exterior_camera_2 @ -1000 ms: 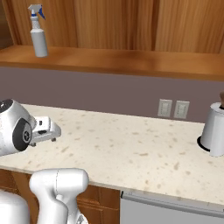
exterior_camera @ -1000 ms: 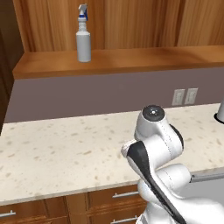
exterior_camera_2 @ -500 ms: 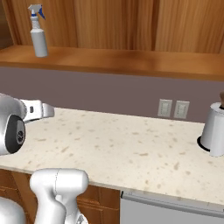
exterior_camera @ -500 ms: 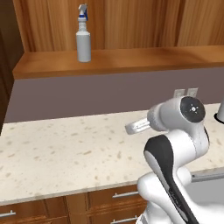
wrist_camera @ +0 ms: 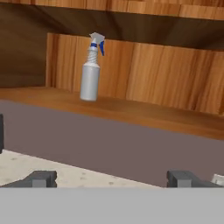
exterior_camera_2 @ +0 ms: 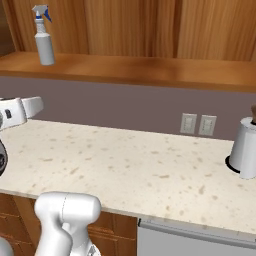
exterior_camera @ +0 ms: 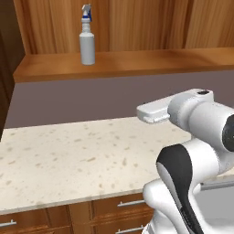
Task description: Move the cutting board and knife to the sink. Then move spray from the cabinet to the counter.
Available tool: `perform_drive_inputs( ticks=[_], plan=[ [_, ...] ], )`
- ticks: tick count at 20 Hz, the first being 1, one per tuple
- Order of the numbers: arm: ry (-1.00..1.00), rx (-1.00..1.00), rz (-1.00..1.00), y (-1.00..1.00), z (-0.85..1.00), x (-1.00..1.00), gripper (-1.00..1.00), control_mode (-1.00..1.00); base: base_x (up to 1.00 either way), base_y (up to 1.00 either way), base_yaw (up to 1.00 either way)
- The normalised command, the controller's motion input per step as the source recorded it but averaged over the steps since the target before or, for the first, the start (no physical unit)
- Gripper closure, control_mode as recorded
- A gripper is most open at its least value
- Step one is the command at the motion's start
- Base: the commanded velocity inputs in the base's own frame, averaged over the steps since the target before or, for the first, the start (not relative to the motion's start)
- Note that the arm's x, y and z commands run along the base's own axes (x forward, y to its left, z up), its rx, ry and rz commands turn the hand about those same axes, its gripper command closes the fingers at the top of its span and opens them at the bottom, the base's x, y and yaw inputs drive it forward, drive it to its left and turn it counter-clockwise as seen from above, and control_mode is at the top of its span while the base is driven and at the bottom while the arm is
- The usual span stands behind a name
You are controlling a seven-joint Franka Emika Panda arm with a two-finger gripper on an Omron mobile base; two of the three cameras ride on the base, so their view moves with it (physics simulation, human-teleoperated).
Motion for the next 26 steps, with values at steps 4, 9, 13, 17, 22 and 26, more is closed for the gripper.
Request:
perform_drive_inputs(
  ticks=[4, 9, 13, 17, 22, 26],
  plan=[
    [-0.33, 0.06, 0.00, 0.12, 0.91, 0.00, -1.00, -1.00, 0.00, 0.00, 0.00],
    [-0.05, 0.00, 0.00, 0.29, 0.20, 0.02, -1.00, -1.00, 0.00, 0.00, 0.00],
    [0.02, 0.00, 0.00, 0.10, 0.00, 0.05, -1.00, -1.00, 0.00, 0.00, 0.00],
    [0.16, -0.11, 0.00, 0.31, 0.19, 0.21, -1.00, -1.00, 0.00, 0.00, 0.00],
    [0.19, -0.03, 0.00, 0.12, 0.23, 0.39, -1.00, -1.00, 0.00, 0.00, 0.00],
    [0.15, 0.01, 0.00, 0.01, 0.12, 0.29, -1.00, -1.00, 0.00, 0.00, 0.00]
  ],
)
